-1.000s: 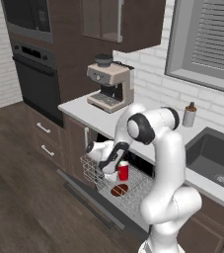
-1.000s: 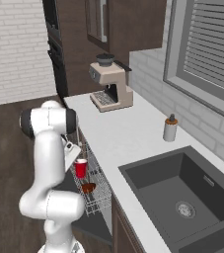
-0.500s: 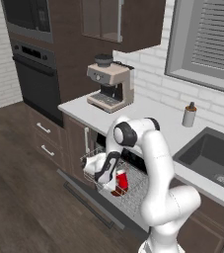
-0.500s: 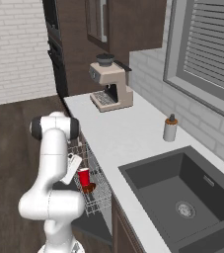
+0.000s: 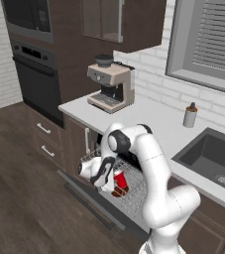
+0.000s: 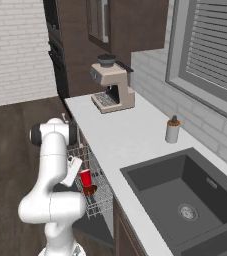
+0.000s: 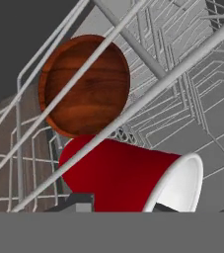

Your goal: Pick up the cup and bowl from the counter, place them in the dishwasher, and close the dishwasher door.

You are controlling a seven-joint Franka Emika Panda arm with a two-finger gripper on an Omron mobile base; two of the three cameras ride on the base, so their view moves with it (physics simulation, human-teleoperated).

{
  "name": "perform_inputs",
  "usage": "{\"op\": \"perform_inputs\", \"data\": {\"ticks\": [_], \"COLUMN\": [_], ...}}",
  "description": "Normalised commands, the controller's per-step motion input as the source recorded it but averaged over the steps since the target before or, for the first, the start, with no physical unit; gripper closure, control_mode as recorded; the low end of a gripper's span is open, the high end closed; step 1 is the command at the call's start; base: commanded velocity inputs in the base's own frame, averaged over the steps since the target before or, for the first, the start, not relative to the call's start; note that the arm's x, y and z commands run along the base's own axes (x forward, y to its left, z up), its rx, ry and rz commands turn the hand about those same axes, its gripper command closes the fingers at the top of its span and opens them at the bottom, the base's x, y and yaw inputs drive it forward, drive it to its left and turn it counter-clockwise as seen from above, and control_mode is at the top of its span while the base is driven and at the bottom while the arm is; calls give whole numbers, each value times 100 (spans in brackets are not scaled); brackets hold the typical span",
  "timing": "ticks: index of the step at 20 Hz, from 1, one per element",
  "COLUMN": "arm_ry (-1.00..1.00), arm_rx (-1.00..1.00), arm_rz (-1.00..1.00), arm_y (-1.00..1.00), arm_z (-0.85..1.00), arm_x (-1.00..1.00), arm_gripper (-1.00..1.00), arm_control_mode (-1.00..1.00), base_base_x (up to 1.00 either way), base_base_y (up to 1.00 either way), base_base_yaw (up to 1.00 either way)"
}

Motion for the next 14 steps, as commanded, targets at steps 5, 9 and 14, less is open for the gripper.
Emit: {"op": "perform_inputs", "data": {"ticks": [5, 9, 14], "arm_ry": [0, -1, 2], "arm_rx": [-1, 0, 1], "arm_rz": [4, 4, 8], "arm_y": [-15, -13, -23], "arm_z": [-1, 5, -41], "arm_x": [0, -2, 29], "arm_gripper": [100, 100, 100], "arm_control_mode": [-100, -100, -100], "base_base_x": [0, 0, 0], "base_base_y": [0, 0, 0], "base_base_yaw": [0, 0, 0]}}
